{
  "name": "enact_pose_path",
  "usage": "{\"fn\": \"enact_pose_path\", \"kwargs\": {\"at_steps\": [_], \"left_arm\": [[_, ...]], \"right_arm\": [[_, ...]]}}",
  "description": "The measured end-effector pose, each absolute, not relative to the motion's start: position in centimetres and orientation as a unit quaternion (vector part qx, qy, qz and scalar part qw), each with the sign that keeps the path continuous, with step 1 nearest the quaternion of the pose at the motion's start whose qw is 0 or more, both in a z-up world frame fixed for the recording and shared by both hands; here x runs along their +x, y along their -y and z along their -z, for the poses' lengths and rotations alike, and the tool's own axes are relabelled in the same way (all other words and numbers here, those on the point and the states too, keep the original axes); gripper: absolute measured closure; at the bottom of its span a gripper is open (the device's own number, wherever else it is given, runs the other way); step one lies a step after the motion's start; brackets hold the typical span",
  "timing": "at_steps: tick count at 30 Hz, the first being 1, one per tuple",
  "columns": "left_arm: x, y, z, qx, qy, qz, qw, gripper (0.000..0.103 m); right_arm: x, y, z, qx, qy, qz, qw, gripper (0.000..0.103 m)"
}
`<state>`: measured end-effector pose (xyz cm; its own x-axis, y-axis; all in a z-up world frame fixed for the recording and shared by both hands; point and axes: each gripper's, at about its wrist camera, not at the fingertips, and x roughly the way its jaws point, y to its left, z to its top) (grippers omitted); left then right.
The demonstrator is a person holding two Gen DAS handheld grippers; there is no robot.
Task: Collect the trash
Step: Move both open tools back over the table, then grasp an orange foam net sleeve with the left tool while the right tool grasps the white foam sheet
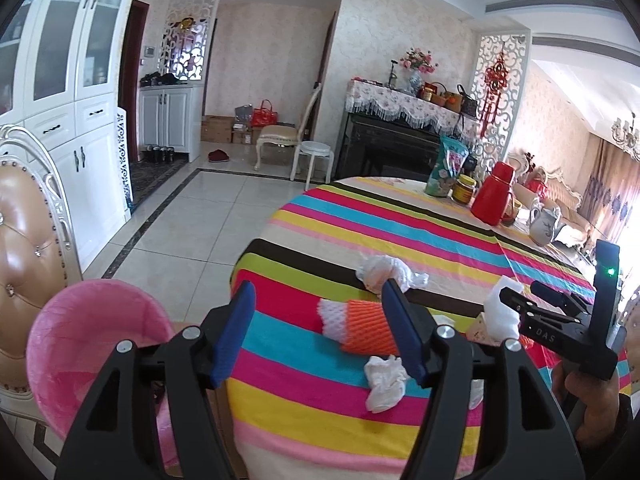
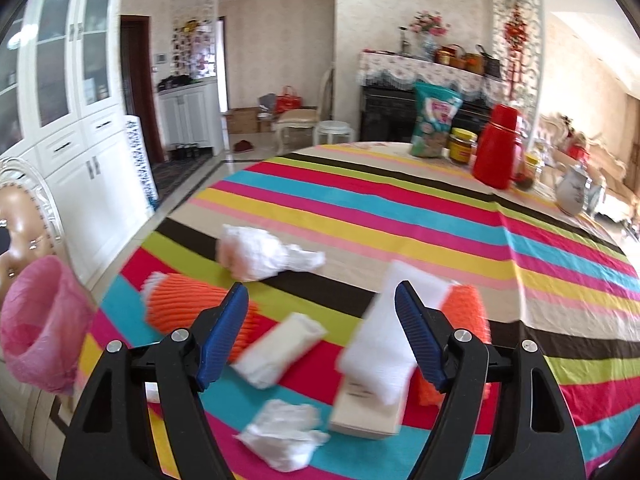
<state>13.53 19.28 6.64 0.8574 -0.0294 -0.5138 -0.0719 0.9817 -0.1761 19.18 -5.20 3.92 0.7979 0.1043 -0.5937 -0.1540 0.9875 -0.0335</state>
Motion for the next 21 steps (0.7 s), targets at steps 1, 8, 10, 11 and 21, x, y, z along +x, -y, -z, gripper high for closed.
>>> {"fn": "enact_pose_path", "kwargs": {"at_steps": [1,8,10,11,21], "left_arm": [[13.8,-19.0,-6.6,-0.094,-0.269,-0.009,0.959,0.039],[16.2,-16.8,-5.0,-0.091,-0.294,0.007,0.952,0.038],[17.0,-16.2,-4.2,-0.093,-0.304,0.011,0.948,0.038],[17.3,-16.0,-3.8,-0.095,-0.308,0.012,0.946,0.038],[22.4,-13.0,1.3,-0.12,-0.379,0.033,0.917,0.031]], "right_arm": [[19.4,5.7,-3.7,-0.038,-0.313,-0.06,0.947,0.031],[21.5,8.7,-1.2,-0.009,-0.344,-0.024,0.939,0.028],[22.1,8.9,-0.4,-0.009,-0.353,-0.02,0.935,0.028],[22.1,8.9,-0.2,-0.01,-0.355,-0.018,0.935,0.028],[23.3,9.0,2.0,-0.03,-0.379,-0.012,0.925,0.034]]}}
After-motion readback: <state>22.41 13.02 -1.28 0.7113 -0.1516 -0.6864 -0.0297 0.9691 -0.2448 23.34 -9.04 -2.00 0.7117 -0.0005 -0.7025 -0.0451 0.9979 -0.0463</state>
